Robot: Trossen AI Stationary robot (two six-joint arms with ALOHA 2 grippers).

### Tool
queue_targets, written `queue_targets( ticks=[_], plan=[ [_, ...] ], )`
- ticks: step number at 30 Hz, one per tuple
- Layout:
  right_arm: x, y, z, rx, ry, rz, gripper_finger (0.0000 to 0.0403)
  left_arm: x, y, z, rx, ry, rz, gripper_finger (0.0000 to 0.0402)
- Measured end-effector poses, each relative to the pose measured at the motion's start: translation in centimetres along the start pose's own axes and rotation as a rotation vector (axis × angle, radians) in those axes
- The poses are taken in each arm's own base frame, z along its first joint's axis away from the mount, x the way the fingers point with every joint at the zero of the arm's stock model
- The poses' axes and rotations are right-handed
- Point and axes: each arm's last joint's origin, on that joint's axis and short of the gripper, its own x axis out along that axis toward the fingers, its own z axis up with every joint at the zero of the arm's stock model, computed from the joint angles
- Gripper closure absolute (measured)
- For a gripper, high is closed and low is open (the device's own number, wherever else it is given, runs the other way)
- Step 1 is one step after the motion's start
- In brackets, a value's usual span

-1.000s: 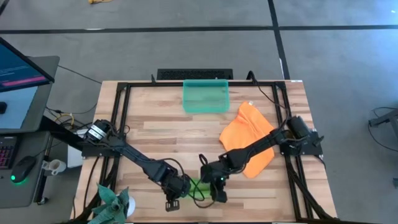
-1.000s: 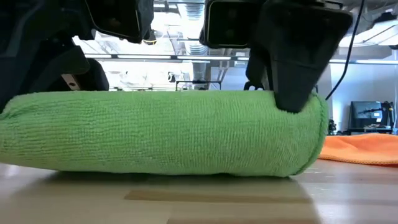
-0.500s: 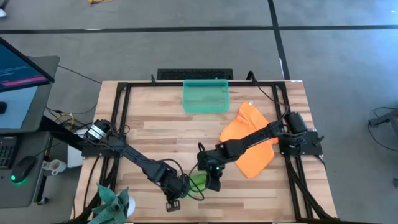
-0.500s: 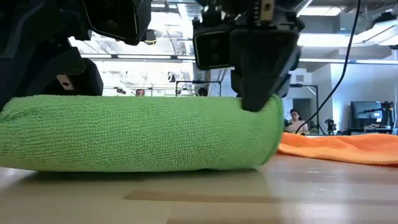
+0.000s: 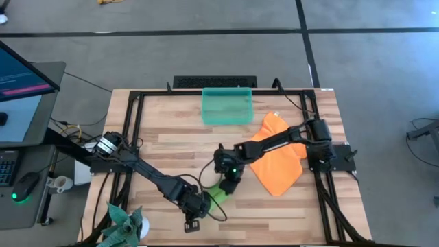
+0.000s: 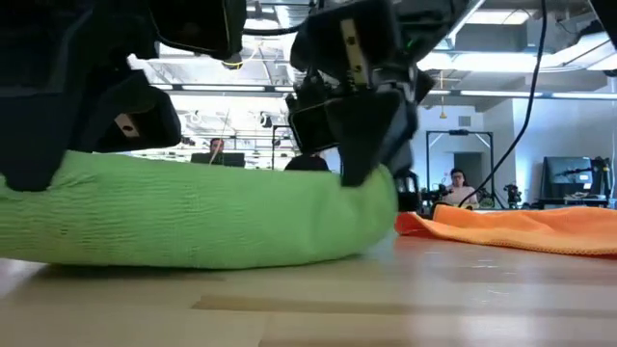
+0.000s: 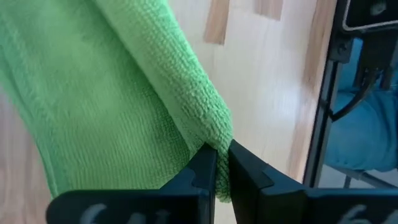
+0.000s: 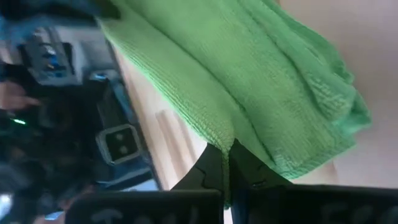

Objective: Roll microfiber towels into tight, uniform cylinder then place into a basket
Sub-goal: Roll the green microfiber towel

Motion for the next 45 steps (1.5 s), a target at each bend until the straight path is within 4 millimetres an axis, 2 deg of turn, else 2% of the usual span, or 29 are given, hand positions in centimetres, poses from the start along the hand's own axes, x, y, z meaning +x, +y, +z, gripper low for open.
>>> queue_targets(
  ticks=[3,11,22,29,35,39,45],
  plan=[
    [0.1,-1.2,0.4,0.05,0.022,0.01,0.0386,0.0,0.1,0.1,0.016,-0.013,0.014,0.0386],
    [0.8,-2.9,1.1,0.116,0.027,0.01,0.0389,-0.1,0.4,0.0,0.032,-0.007,0.049,0.0386],
    [0.9,-3.0,1.2,0.122,0.012,-0.004,0.0389,-0.2,1.1,-0.6,0.1,0.02,0.163,0.0385],
    [0.9,-3.2,1.2,0.13,0.004,-0.02,0.0388,-0.4,1.9,-1.8,0.121,0.069,0.358,0.0385],
    [1.0,-3.2,1.2,0.134,0.0,-0.025,0.0386,-0.5,1.0,-2.9,0.156,0.056,0.412,0.0385],
    [1.0,-3.2,1.2,0.138,-0.001,-0.025,0.0389,-1.4,0.2,-3.6,0.164,0.012,0.426,0.0385],
    [1.0,-3.2,1.4,0.124,-0.015,-0.022,0.0386,-4.1,-1.0,-4.7,0.174,-0.103,0.463,0.0385]
  ],
)
